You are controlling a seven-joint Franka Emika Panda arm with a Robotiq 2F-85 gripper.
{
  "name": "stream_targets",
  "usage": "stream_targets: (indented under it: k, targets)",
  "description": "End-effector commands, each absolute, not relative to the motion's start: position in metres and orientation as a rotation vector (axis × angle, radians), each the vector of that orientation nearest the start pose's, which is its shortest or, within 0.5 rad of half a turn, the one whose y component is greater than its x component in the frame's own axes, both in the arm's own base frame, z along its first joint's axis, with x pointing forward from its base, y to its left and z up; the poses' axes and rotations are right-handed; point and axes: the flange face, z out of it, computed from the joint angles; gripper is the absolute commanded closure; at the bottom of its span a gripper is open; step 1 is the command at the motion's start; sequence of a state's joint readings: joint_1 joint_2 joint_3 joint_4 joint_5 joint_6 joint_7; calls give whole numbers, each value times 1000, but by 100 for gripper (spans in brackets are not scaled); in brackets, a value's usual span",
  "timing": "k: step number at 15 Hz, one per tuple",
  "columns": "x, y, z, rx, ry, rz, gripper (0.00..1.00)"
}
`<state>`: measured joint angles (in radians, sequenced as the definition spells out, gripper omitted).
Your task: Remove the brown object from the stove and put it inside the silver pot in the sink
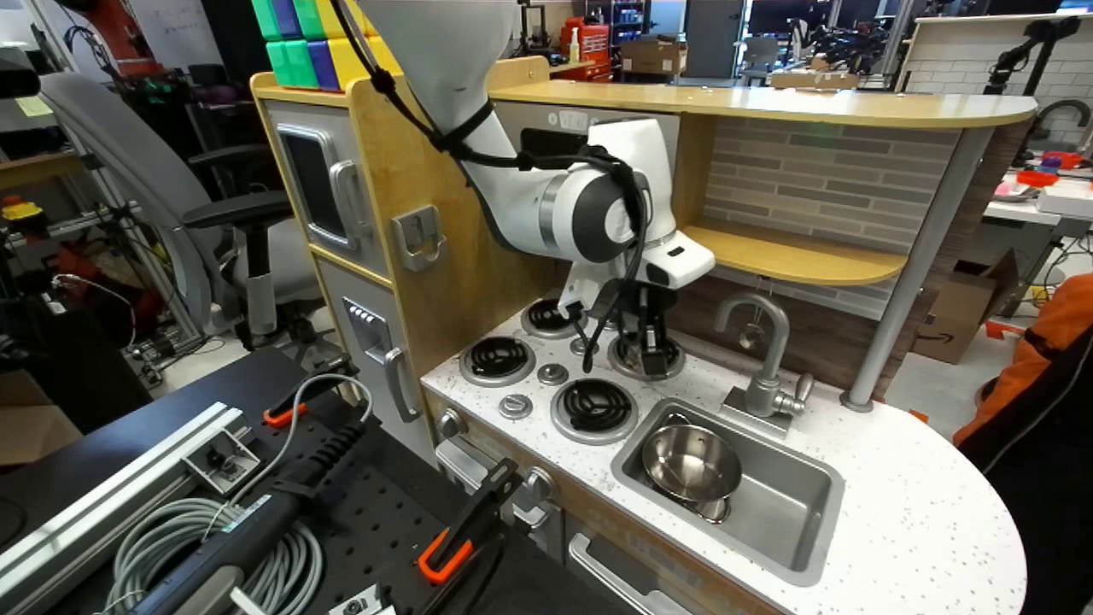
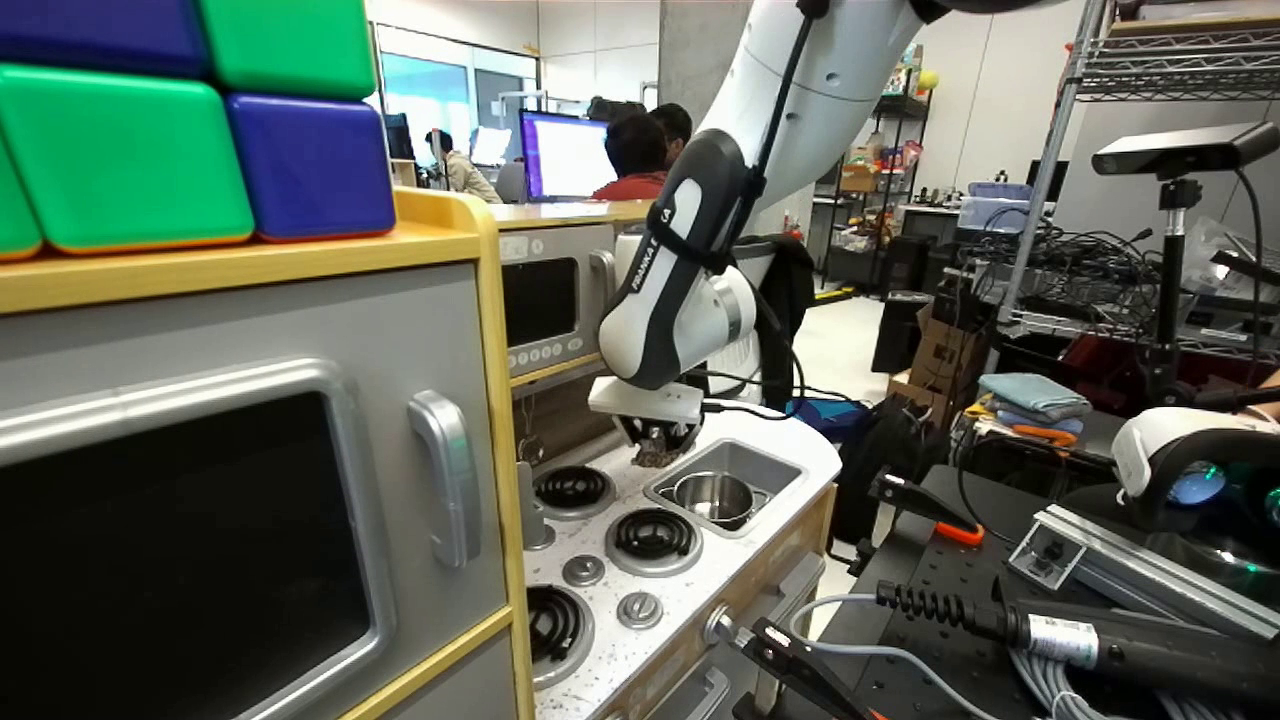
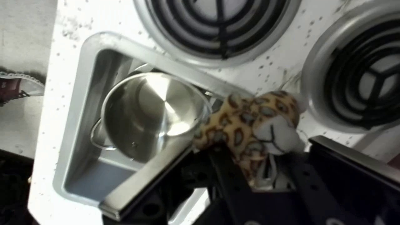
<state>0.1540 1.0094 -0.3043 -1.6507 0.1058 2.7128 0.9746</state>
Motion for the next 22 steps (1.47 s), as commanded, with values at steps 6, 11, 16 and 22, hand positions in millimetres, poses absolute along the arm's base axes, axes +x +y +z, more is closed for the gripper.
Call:
stream_targets:
  k: [6, 11, 16, 22]
  targets:
    - [628, -178, 49, -2800, 1987, 78, 65]
    - [622, -177, 66, -2776, 1946, 79, 35]
    - [613, -164, 101, -2791, 1823, 42, 1]
    - [567, -153, 172, -2872, 1505, 133, 0]
